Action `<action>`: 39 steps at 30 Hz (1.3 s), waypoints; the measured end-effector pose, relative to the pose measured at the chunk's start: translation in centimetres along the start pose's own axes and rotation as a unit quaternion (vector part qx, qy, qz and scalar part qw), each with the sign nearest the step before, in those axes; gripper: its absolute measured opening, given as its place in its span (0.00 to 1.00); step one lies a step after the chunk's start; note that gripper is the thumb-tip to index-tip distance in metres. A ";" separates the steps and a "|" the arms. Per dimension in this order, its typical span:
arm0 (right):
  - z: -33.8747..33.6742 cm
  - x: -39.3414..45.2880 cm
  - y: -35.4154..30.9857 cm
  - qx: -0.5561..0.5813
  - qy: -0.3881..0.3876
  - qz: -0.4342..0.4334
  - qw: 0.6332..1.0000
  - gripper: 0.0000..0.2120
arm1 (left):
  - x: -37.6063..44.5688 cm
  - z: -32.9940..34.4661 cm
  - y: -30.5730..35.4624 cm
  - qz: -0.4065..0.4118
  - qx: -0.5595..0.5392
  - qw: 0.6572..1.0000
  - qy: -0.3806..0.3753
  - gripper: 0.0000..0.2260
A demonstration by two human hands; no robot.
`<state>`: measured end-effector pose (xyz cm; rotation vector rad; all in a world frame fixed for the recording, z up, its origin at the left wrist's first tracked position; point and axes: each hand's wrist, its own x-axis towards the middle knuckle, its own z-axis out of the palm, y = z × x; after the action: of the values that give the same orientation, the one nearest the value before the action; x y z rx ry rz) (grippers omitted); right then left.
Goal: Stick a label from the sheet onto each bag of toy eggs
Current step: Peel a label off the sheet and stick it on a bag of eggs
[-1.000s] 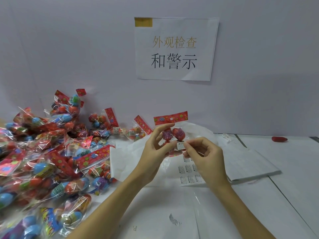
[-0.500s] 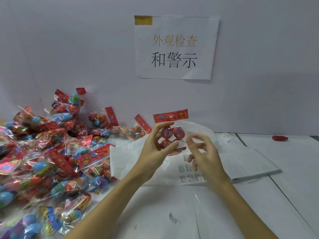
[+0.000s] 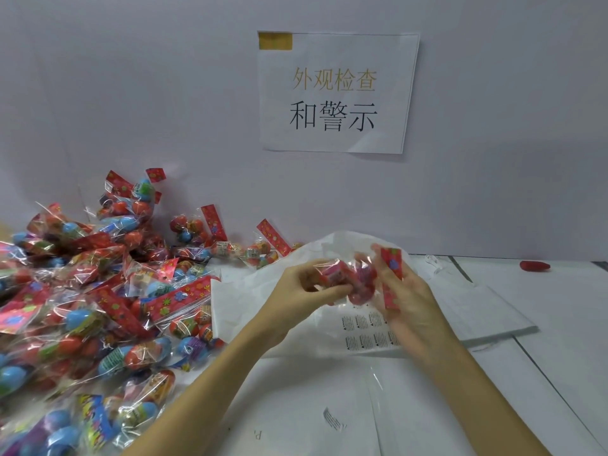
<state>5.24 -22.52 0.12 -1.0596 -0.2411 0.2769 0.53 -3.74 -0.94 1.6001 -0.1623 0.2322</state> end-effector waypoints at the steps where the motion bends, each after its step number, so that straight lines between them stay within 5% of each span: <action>1: -0.1 -0.1 -0.2 -0.014 0.004 0.005 1.000 0.17 | -0.1 0.2 0.0 -0.004 0.005 1.000 -0.004 0.09; 5: -0.7 0.0 0.2 -0.106 0.043 -0.020 0.993 0.16 | -0.3 0.5 0.0 -0.031 0.022 0.999 0.007 0.16; 10: -1.2 0.3 0.3 -0.044 0.033 -0.003 0.998 0.17 | -0.2 0.7 0.1 -0.020 -0.013 0.999 0.039 0.17; 14: -1.0 0.2 1.0 -0.263 0.165 -0.109 0.944 0.15 | -0.2 1.4 0.1 0.068 0.044 0.984 0.160 0.11; 18: 0.4 -0.3 1.4 -0.187 -0.032 -0.055 0.980 0.16 | -0.6 1.8 -0.8 0.179 0.197 0.958 0.106 0.21; 21: 0.9 -0.3 1.6 -0.132 -0.049 -0.036 0.989 0.13 | -0.9 2.5 -1.2 0.208 0.215 0.954 0.036 0.23; 25: -0.3 0.2 1.1 -0.091 0.001 0.012 0.996 0.11 | -0.5 1.8 0.2 0.086 0.024 0.981 0.173 0.15; 29: -0.3 0.1 1.0 -0.166 -0.048 0.010 0.985 0.10 | 0.7 -0.7 0.7 -0.071 -0.041 0.992 0.091 0.21; 36: -0.6 0.1 1.1 -0.205 -0.102 0.024 0.973 0.15 | 0.8 -1.2 -0.1 -0.045 -0.052 0.981 0.182 0.13; 39: -2.1 -0.1 -1.7 -0.026 -0.098 0.043 0.994 0.13 | 0.9 -1.0 -0.5 -0.013 0.004 0.982 0.190 0.14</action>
<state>6.04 -25.02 0.66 -1.0968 -0.3816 0.4549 1.43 -2.68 -1.13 1.5362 0.1551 0.5115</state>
